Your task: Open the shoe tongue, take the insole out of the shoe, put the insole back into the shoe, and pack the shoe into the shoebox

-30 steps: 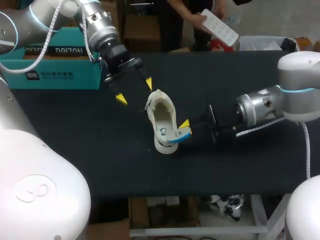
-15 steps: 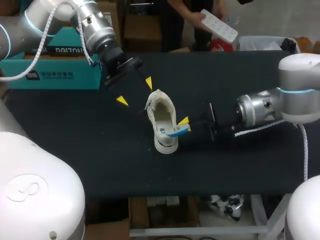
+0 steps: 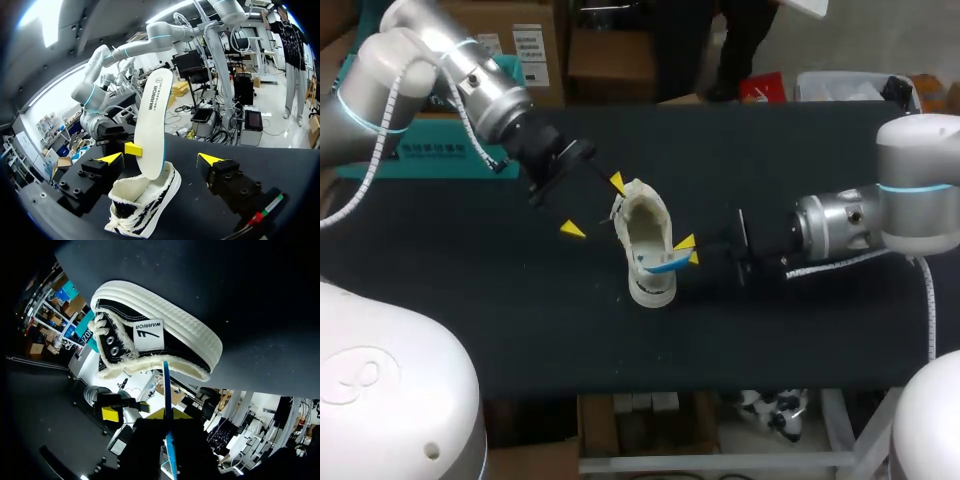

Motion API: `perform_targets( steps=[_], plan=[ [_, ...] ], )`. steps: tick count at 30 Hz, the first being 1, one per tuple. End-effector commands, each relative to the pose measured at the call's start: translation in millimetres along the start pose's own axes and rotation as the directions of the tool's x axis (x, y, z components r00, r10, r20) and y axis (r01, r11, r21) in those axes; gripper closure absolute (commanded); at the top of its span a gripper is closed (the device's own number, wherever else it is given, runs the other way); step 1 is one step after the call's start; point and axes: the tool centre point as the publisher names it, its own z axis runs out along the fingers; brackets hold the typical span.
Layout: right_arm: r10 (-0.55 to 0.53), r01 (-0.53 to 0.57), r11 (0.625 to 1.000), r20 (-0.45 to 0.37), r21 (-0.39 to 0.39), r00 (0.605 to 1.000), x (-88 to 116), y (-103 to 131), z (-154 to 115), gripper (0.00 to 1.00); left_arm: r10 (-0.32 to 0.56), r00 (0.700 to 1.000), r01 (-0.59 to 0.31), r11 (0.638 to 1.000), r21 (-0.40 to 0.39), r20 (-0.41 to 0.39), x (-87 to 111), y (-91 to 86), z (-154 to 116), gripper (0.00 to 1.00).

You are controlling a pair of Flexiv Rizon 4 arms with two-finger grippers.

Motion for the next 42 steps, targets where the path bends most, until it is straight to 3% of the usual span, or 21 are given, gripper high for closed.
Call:
perform_targets(
  steps=[1,3,11,16,21,23,25,30,31,39,42],
  plan=[
    [0.0,0.0,1.0,-0.001,-0.001,1.0,-1,0,0,1.0,0.0,0.999,0.001,1.0,-0.027,0.051,2.9,-3.5,2,0.0],
    [0.0,0.0,1.0,-0.001,-0.001,1.0,-1,0,0,1.0,0.0,0.999,0.001,1.0,-0.027,0.051,2.9,-3.5,2,0.0],
    [0.008,-0.004,0.999,-0.101,0.046,0.995,-4,11,5,1.0,0.052,0.981,-0.047,0.998,-0.034,0.184,14.0,3.6,22,0.0],
    [0.011,-0.006,0.999,-0.122,0.041,0.992,-4,8,11,1.0,0.093,0.953,-0.079,0.995,-0.061,0.289,11.2,9.1,35,0.0],
    [0.01,-0.006,0.999,-0.143,0.032,0.99,-3,5,15,1.0,0.126,0.934,-0.109,0.992,-0.067,0.335,6.8,6.2,50,0.0],
    [0.008,-0.004,1.0,-0.145,0.028,0.989,-3,5,17,1.0,0.132,0.932,-0.117,0.991,-0.066,0.339,5.0,5.0,55,0.09],
    [0.006,-0.002,1.0,-0.147,0.026,0.989,-2,4,18,1.0,0.137,0.928,-0.118,0.99,-0.075,0.346,2.8,5.6,60,0.31],
    [-0.003,0.005,1.0,-0.15,0.014,0.989,-2,2,18,1.0,0.138,0.928,-0.12,0.99,-0.073,0.346,-3.3,7.4,69,0.43],
    [-0.006,0.008,1.0,-0.15,0.013,0.989,-2,1,18,1.0,0.14,0.927,-0.12,0.99,-0.079,0.347,-4.4,7.9,71,0.5],
    [-0.026,0.027,1.0,-0.152,0.007,0.988,-2,0,17,1.0,0.142,0.93,-0.117,0.989,-0.094,0.34,-9.7,11.8,76,0.67],
    [-0.028,0.029,1.0,-0.152,0.005,0.988,-2,0,16,1.0,0.145,0.928,-0.117,0.988,-0.103,0.343,-11.1,12.7,76,0.89]
  ],
)
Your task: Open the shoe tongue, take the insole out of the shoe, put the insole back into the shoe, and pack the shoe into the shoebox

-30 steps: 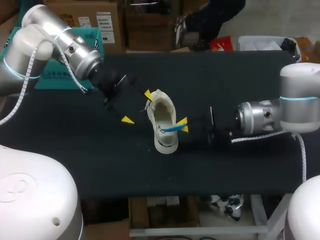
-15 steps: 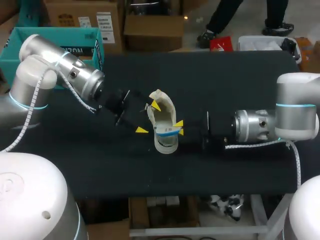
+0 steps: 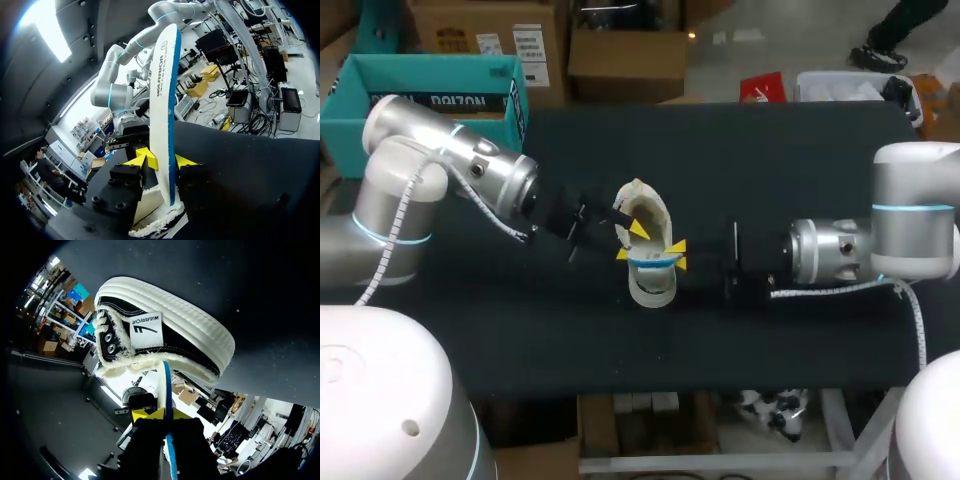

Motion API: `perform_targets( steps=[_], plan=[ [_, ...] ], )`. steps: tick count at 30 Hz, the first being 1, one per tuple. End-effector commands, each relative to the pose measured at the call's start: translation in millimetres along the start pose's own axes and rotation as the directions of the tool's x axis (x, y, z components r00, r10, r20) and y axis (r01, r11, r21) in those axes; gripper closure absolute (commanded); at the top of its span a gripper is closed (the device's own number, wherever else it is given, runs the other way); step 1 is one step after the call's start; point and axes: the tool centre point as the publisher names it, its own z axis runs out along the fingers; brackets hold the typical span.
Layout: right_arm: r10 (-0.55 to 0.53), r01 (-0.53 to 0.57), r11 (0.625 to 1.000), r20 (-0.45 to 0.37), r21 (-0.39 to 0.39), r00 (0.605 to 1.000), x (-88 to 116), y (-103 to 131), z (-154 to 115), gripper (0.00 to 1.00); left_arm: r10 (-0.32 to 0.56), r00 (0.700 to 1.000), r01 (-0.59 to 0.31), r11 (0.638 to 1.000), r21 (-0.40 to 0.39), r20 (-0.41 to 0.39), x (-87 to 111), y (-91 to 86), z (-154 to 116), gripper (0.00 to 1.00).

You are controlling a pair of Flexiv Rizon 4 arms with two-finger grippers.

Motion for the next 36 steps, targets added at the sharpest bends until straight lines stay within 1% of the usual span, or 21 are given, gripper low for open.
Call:
perform_targets(
  steps=[1,2,6,9,10,11,12,16,18,25,26,27,28,29,30,31,32,33,34,36],
  plan=[
    [-0.001,0.001,1.0,-0.002,-0.004,1.0,-1,0,-2,1.0,0.001,1.0,-0.001,1.0,-0.005,0.011,0.3,1.2,3,0.93],
    [-0.002,0.002,1.0,-0.003,-0.004,1.0,-1,0,-3,1.0,0.0,1.0,0.0,1.0,-0.005,0.009,0.2,1.4,3,1.0],
    [-0.006,0.006,1.0,-0.007,-0.005,1.0,-1,0,-3,1.0,0.0,1.0,0.0,1.0,-0.005,0.004,0.3,1.9,3,1.0],
    [-0.007,0.007,1.0,0.003,0.0,1.0,-1,1,-2,1.0,0.01,1.0,-0.01,1.0,-0.005,-0.018,0.2,3.0,3,1.0],
    [-0.007,0.007,1.0,0.008,-0.001,1.0,-1,1,-1,0.68,0.015,0.999,-0.016,1.0,-0.001,-0.029,0.2,3.7,3,1.0],
    [-0.01,0.01,1.0,0.014,-0.004,1.0,-1,1,-1,0.33,0.023,0.999,-0.023,1.0,-0.004,-0.033,0.3,4.6,3,1.0],
    [-0.01,0.01,1.0,0.02,-0.007,1.0,-2,0,0,0.0,0.025,0.999,-0.025,1.0,-0.007,-0.038,0.3,5.8,3,1.0],
    [-0.019,0.02,1.0,0.054,-0.024,0.998,-3,-4,3,0.0,0.041,0.997,-0.042,0.999,-0.012,-0.061,0.1,10.7,1,1.0],
    [-0.02,0.024,0.998,0.069,-0.05,0.997,-3,-5,3,0.0,0.05,0.996,-0.051,0.998,-0.019,-0.07,-0.1,13.4,-1,1.0],
    [-0.041,0.045,0.998,0.096,-0.042,0.995,-7,-4,8,0.0,0.076,0.993,-0.079,0.996,-0.035,-0.087,-0.8,24.5,-5,1.0],
    [-0.042,0.046,0.998,0.097,-0.039,0.994,-8,-3,8,0.08,0.082,0.993,-0.086,0.995,-0.042,-0.088,-0.5,25.8,-5,1.0],
    [-0.043,0.048,0.998,0.102,-0.042,0.994,-10,-2,9,0.27,0.082,0.992,-0.086,0.995,-0.041,-0.094,-0.2,27.2,-5,1.0],
    [-0.039,0.044,0.998,0.108,-0.043,0.993,-11,0,10,0.6,0.088,0.991,-0.093,0.995,-0.044,-0.097,0.3,28.9,-5,1.0],
    [-0.04,0.044,0.998,0.107,-0.035,0.993,-12,1,11,0.76,0.09,0.991,-0.095,0.994,-0.046,-0.098,0.7,30.6,-5,1.0],
    [-0.039,0.042,0.999,0.107,-0.034,0.993,-13,3,12,0.84,0.089,0.991,-0.093,0.995,-0.042,-0.101,0.8,31.9,-5,1.0],
    [-0.036,0.04,0.999,0.107,-0.035,0.994,-13,4,12,0.85,0.088,0.991,-0.093,0.995,-0.042,-0.1,0.9,33.3,-6,1.0],
    [-0.036,0.039,0.999,0.105,-0.032,0.994,-13,5,12,0.89,0.089,0.991,-0.093,0.995,-0.038,-0.098,1.1,34.1,-6,1.0],
    [-0.036,0.039,0.999,0.104,-0.031,0.994,-13,6,13,0.96,0.09,0.991,-0.093,0.995,-0.034,-0.096,1.4,34.5,-6,1.0],
    [-0.036,0.039,0.999,0.103,-0.03,0.994,-13,7,13,1.0,0.089,0.991,-0.093,0.995,-0.034,-0.096,1.6,35.1,-6,1.0],
    [-0.037,0.04,0.999,0.102,-0.027,0.994,-12,8,14,1.0,0.09,0.991,-0.093,0.995,-0.033,-0.096,2.0,36.2,-6,1.0]
  ],
)
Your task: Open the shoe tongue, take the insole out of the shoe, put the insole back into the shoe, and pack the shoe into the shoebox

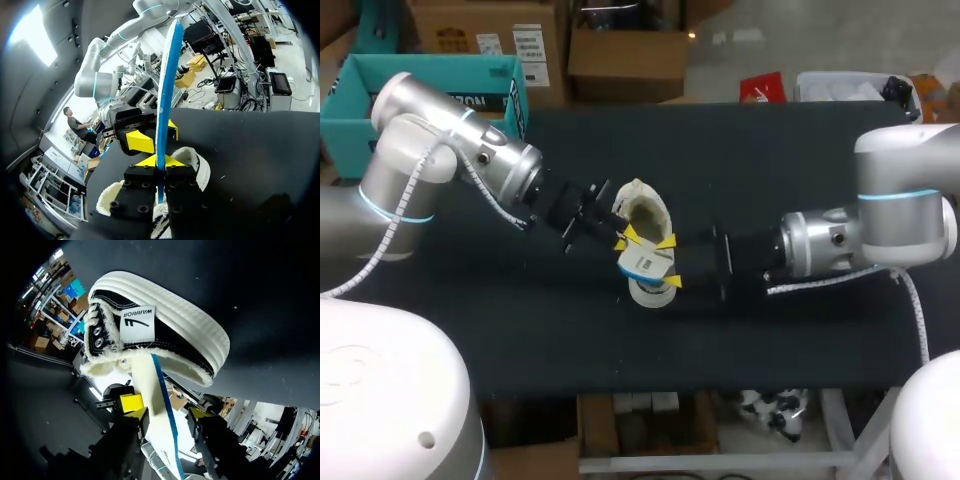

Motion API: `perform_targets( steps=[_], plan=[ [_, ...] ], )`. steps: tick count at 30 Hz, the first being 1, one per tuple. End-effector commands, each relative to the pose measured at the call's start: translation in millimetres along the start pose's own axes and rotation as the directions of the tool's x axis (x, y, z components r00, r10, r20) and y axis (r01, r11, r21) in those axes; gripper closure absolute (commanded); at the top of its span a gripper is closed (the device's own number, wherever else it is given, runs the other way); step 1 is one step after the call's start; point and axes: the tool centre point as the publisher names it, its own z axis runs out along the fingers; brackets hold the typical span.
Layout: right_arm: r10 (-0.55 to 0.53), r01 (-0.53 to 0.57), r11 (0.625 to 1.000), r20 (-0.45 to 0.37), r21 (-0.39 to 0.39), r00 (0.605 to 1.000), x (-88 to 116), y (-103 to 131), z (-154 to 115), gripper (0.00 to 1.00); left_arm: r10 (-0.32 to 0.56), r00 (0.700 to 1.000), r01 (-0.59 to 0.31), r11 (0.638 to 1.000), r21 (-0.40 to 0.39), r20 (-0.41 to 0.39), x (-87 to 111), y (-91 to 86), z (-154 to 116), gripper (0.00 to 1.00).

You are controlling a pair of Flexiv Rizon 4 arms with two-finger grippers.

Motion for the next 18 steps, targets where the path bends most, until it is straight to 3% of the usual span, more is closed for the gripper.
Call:
perform_targets(
  steps=[1,11,18],
  plan=[
    [-0.002,0.002,1.0,-0.002,0.017,1.0,1,8,3,1.0,0.002,1.0,-0.002,1.0,0.014,0.004,1.4,6.9,2,1.0],
    [-0.041,0.041,0.999,0.02,0.006,0.999,4,14,8,1.0,0.015,1.0,-0.015,1.0,-0.001,-0.016,2.3,12.4,4,1.0],
    [-0.092,0.095,0.994,0.048,-0.062,0.995,7,26,10,1.0,0.026,0.999,-0.026,1.0,0.0,-0.025,-0.6,21.1,5,1.0]
  ],
)
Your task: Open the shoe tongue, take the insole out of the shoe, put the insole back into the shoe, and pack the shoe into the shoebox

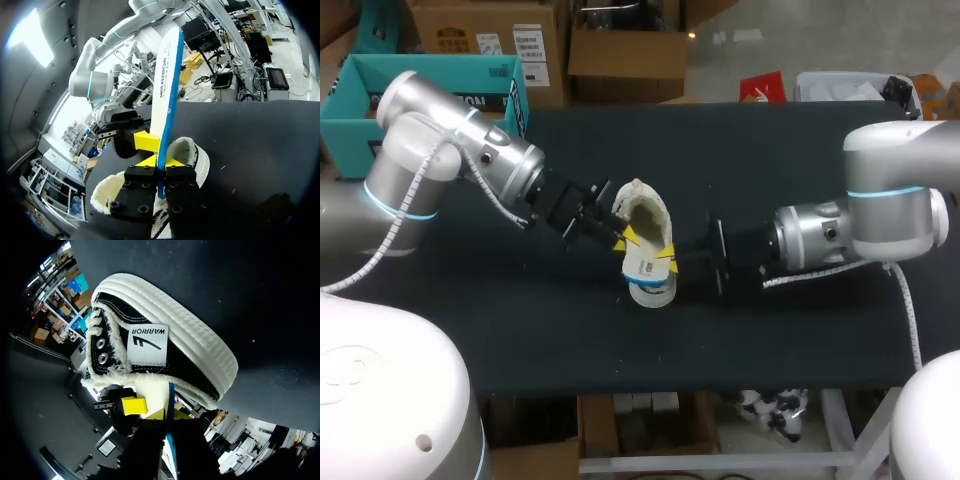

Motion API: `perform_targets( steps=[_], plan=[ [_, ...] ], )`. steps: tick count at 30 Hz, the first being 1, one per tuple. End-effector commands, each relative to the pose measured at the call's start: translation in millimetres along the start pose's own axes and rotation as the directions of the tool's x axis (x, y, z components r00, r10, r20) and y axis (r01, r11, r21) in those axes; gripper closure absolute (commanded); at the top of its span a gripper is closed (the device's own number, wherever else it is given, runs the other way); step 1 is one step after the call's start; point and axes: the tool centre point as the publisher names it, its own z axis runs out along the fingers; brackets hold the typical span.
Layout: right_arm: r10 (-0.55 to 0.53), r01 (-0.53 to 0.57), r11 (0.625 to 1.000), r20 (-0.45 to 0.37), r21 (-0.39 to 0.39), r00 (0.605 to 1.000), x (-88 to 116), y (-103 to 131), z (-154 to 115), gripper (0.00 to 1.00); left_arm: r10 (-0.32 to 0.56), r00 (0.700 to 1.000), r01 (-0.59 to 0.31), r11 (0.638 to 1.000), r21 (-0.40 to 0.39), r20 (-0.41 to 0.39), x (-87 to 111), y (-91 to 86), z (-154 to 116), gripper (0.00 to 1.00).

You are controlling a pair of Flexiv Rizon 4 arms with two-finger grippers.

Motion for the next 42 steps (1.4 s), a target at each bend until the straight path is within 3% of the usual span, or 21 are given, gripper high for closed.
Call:
perform_targets(
  steps=[1,19,26,27,29,30,32,37,40,42],
  plan=[
    [-0.017,0.017,1.0,0.008,-0.018,1.0,3,4,5,1.0,0.002,1.0,-0.002,1.0,0.012,-0.002,-3.7,7.0,4,1.0],
    [-0.029,0.029,0.998,0.016,-0.054,0.999,3,32,7,1.0,-0.017,1.0,0.017,1.0,-0.008,-0.022,-3.9,31.3,11,1.0],
    [-0.038,0.039,0.997,0.01,-0.064,0.999,3,37,5,1.0,-0.022,0.999,0.022,1.0,-0.005,-0.023,-3.6,31.0,10,1.0],
    [-0.038,0.039,0.997,0.009,-0.064,0.999,3,38,4,1.0,-0.018,0.999,0.018,1.0,-0.004,-0.026,-2.7,28.4,10,0.98],
    [-0.04,0.04,0.997,0.004,-0.067,0.999,3,37,3,1.0,-0.009,1.0,0.009,1.0,0.003,-0.03,-0.5,21.8,8,0.71],
    [-0.039,0.039,0.997,0.002,-0.067,0.999,2,37,2,1.0,-0.001,1.0,0.002,1.0,0.005,-0.03,0.7,18.1,7,0.63],
    [-0.039,0.039,0.997,-0.003,-0.07,0.999,2,37,1,1.0,0.007,1.0,-0.007,1.0,0.011,-0.029,2.5,12.2,6,0.6],
    [-0.038,0.037,0.996,-0.015,-0.078,0.999,1,37,-2,1.0,0.04,0.999,-0.038,0.999,0.038,-0.036,6.8,-3.5,5,0.65],
    [-0.036,0.034,0.996,-0.017,-0.08,0.999,1,38,-2,1.0,0.063,0.998,-0.062,0.997,0.049,-0.03,6.6,-12.6,6,0.82],
    [-0.035,0.034,0.996,-0.018,-0.083,0.999,2,38,-2,1.0,0.075,0.997,-0.073,0.996,0.049,-0.034,7.0,-15.9,8,1.0]
  ],
)
